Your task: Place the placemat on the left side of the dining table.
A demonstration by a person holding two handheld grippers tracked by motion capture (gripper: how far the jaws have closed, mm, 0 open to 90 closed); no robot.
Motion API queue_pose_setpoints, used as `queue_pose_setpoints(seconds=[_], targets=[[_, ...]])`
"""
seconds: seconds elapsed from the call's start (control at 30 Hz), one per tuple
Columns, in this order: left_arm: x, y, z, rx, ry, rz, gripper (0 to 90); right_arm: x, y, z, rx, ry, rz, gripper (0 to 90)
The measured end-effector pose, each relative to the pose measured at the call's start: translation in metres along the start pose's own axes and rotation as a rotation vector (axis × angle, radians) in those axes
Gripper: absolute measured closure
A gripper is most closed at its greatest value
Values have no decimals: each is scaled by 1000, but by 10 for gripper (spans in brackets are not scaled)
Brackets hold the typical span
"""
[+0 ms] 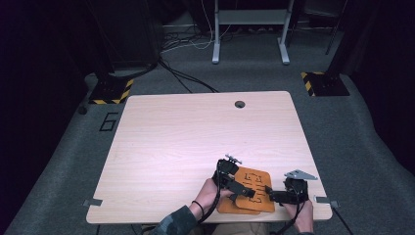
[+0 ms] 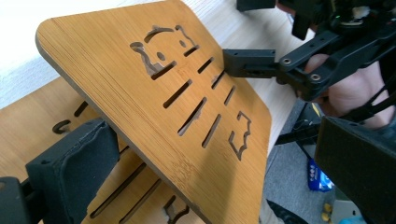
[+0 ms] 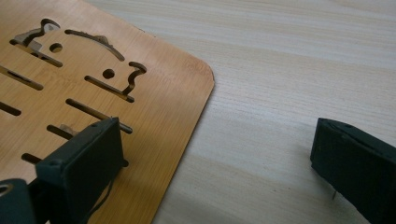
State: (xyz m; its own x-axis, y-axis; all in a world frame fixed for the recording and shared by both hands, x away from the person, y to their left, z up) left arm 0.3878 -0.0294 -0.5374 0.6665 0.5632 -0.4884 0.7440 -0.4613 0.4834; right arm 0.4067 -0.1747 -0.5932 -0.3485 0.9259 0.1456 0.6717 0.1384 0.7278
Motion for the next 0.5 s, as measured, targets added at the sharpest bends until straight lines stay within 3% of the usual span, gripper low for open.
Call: queue_pose_setpoints(seconds=[0.4,0.5], targets=[[-18,21,-12,3,-49,-25,47,-6,1,-3,-21,-4,55,17],[-21,25,-12,10,-30,-12,88,-8,1,-3,-32,-10,72,17]])
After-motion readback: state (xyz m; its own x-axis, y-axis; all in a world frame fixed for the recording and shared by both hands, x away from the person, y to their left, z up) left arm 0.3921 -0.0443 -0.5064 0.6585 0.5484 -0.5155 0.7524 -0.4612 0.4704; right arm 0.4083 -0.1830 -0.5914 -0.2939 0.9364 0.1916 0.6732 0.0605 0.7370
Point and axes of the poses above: each handheld gripper's, and its own axes: z roughly forward along the jaws, y roughly out of its top, x roughly to its left, the point moved 10 cm from there along z, roughly forward along the jaws
